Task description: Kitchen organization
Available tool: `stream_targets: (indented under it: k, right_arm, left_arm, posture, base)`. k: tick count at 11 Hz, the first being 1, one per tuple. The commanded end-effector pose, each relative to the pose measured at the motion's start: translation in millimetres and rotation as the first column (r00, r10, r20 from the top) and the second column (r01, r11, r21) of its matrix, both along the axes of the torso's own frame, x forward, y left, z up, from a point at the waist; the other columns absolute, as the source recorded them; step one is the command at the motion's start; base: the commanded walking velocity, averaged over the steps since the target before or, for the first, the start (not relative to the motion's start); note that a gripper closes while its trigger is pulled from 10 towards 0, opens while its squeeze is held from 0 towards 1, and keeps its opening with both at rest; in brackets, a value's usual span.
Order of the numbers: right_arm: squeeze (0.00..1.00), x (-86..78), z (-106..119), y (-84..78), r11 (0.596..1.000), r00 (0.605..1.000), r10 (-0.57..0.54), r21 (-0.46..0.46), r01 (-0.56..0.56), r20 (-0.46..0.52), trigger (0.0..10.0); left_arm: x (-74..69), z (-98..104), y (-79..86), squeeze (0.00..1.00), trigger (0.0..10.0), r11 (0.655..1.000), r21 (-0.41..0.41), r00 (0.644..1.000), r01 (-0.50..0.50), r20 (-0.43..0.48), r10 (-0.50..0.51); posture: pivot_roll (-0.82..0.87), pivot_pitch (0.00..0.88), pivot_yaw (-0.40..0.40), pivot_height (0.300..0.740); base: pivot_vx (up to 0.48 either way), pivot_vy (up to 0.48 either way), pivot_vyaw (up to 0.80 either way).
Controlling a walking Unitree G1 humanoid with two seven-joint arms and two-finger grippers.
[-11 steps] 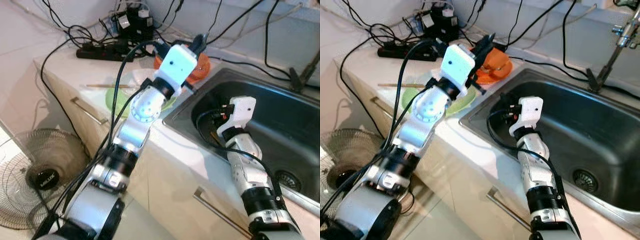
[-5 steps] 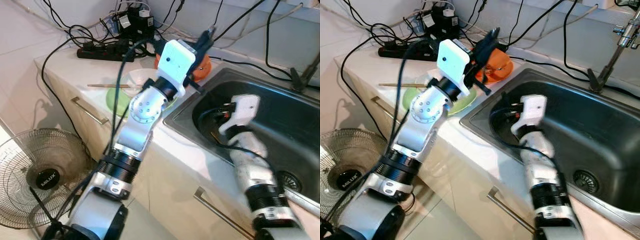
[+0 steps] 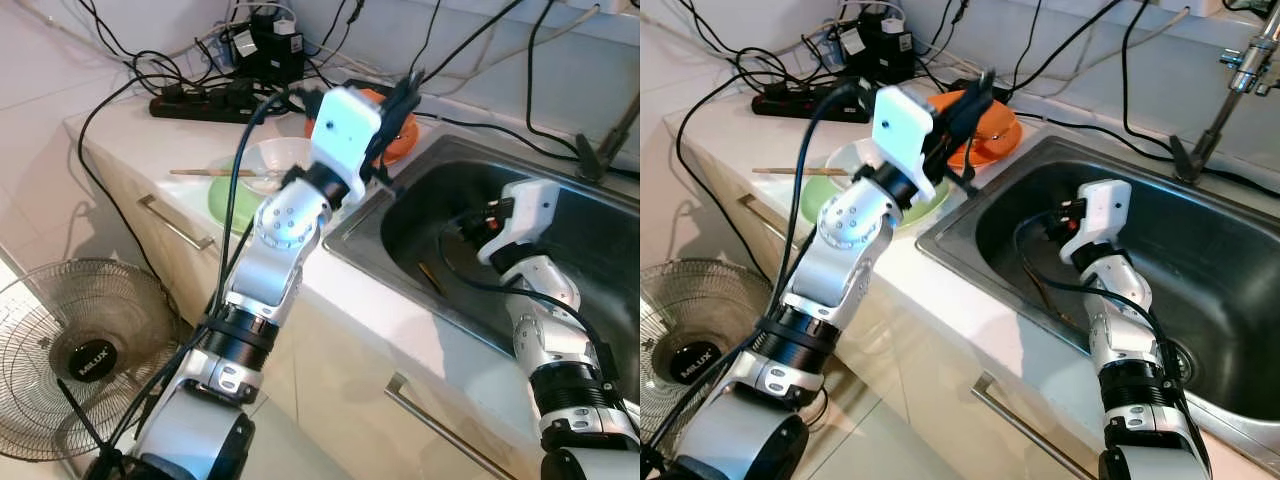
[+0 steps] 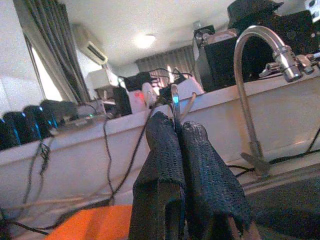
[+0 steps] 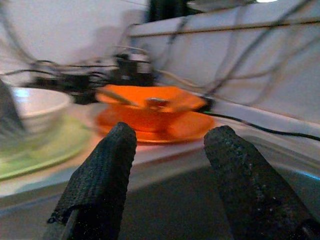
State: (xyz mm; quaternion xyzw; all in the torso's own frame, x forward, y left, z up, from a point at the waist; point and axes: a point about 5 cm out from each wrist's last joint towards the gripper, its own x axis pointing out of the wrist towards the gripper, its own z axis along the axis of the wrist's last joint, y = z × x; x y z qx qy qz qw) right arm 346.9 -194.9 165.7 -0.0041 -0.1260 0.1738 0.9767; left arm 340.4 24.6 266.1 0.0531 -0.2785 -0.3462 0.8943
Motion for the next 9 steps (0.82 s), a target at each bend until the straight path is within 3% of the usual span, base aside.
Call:
stream_targets:
  k: [1,5,9]
  right_arm:
    - [0.0,-5.7,4,9.0,0.991,0.992,0.129,-0.048,-0.128,0.013,10.0]
    - [0.0,-17.1,3,23.5,0.945,0.945,0.326,-0.006,-0.326,-0.006,10.0]
    - [0.0,-22.1,10,29.9,0.922,0.924,0.383,0.048,-0.383,0.02,10.0]
  left_arm:
    - [1.6,-4,1.6,0.0,10.0,1.0,-0.018,0.999,0.017,-0.043,-0.018]
    - [-1.4,-16,-1.7,0.0,10.0,0.997,0.025,0.994,0.071,-0.08,-0.069]
    - [-4.6,-23,-7.9,0.0,10.0,0.992,0.043,0.987,0.116,-0.113,-0.11]
  posture:
    - [0.17,0.0,0.007,0.74]
    - [0.18,0.0,0.009,0.74]
    - [0.17,0.0,0.012,0.74]
  base:
    - [0.0,0.0,0.0]
    - [0.0,0.0,0.0]
    - [0.0,0.0,0.0]
